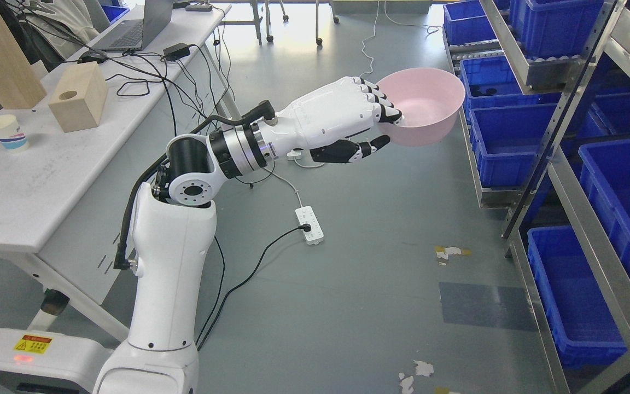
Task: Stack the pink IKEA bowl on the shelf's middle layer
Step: 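Hold the pink bowl raised in the left hand while driving to the other shelf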
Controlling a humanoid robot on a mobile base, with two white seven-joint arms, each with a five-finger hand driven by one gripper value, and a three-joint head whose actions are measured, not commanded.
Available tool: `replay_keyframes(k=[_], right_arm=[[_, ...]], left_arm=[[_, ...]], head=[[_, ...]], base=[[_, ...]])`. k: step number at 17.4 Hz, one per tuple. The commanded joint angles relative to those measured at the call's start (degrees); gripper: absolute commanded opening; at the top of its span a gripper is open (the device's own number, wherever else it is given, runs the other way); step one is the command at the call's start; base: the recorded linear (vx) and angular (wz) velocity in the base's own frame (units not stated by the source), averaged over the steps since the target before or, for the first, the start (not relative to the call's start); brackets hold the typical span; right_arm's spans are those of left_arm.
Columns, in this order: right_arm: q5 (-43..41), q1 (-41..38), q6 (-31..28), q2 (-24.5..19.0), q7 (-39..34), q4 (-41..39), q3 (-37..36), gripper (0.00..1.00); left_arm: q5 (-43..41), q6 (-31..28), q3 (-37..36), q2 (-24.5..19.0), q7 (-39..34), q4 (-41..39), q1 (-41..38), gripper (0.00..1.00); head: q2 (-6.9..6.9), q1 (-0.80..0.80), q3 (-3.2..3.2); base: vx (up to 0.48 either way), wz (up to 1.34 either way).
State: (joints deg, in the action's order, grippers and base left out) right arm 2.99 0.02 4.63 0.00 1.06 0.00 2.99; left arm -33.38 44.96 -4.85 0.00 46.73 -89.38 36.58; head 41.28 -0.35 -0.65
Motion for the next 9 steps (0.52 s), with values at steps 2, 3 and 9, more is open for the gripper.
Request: replay_keyframes(k=[2, 3, 9], right_arm=[[0.0, -0.3, 0.0, 1.0, 0.0, -1.0, 0.0, 1.0], [0.0, -0.2, 0.0, 1.0, 0.0, -1.0, 0.0, 1.0], [0.0, -0.2, 0.0, 1.0, 0.0, -1.0, 0.0, 1.0]], left_arm=[[2.0, 0.0, -3.5, -1.0, -0.2, 0.1, 0.4, 0.03], [2.0, 0.0, -3.6, -1.0, -0.2, 0.1, 0.4, 0.03], [2.3, 0.0, -5.6, -1.0, -1.9, 0.2, 0.8, 0.03]], head=[[0.0, 0.0, 0.0], [0.0, 0.0, 0.0], [0.0, 0.0, 0.0]], base=[[0.26, 0.05], [0.234, 0.04], [0.139, -0.09]])
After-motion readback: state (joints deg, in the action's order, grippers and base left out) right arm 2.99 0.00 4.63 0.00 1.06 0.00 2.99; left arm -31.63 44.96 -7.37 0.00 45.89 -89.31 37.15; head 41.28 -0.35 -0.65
